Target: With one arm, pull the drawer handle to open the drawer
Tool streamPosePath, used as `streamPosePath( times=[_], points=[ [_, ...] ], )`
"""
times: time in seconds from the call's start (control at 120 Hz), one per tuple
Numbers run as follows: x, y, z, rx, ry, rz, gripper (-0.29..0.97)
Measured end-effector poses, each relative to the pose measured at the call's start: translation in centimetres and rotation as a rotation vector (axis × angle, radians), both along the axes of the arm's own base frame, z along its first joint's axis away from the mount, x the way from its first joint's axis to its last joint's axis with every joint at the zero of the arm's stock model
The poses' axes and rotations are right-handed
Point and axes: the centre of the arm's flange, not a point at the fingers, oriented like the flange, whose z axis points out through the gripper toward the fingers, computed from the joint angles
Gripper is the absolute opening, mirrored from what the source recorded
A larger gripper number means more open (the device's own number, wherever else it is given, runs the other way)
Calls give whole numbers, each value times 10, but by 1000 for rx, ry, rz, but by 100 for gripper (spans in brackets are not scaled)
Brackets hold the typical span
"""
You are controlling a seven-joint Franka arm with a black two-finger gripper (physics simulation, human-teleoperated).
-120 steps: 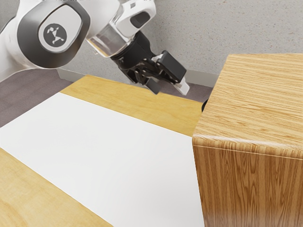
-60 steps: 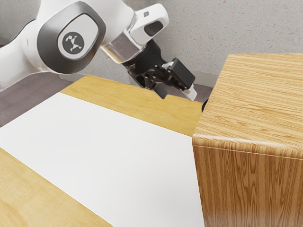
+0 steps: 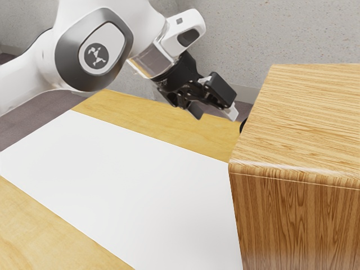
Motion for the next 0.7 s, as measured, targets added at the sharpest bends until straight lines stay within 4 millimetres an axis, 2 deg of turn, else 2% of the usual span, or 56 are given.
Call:
streamPosePath(
  times=[0.308, 0.508, 0.7],
  points=[
    [6, -4, -5, -6, -10, 2, 68],
    [14, -9, -21, -4, 9, -4, 68],
    [8, -5, -33, 12, 33, 0, 68]
  ],
)
